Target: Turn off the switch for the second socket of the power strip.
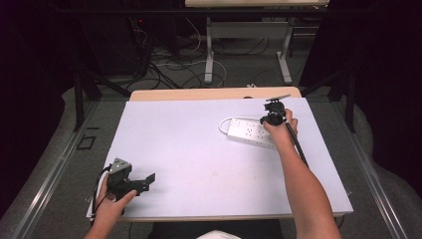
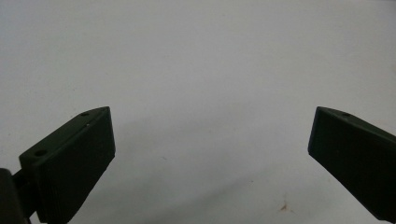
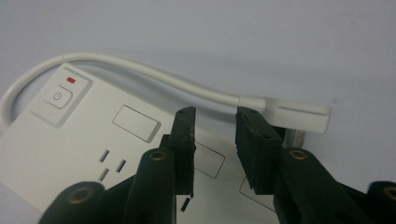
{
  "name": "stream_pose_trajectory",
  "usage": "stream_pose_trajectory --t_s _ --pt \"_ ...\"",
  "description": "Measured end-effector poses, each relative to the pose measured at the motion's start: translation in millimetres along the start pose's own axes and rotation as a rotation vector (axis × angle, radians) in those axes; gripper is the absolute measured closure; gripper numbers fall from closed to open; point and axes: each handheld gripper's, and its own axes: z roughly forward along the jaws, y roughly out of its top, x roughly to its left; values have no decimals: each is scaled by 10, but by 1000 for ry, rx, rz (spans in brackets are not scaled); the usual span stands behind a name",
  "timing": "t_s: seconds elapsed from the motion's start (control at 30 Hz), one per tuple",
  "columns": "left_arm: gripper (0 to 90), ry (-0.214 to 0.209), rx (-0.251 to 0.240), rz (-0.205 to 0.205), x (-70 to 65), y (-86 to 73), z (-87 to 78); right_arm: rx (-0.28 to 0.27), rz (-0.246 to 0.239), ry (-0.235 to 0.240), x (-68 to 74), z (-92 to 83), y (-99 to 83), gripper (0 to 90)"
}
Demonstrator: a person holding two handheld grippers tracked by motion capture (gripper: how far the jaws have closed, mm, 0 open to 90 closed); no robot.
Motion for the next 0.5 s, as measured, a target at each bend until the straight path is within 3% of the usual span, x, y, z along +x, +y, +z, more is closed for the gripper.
stream_pose_trajectory --t_s 0.17,0.37,0.5 --pt "7 -1 -1 1 0 1 3 -78 -21 15 -7 5 -10 585" --pt "7 3 -7 -3 -6 0 13 -98 -19 33 -31 16 -30 525" --pt "7 2 -7 -5 -9 2 24 -127 -47 42 -30 20 -40 470"
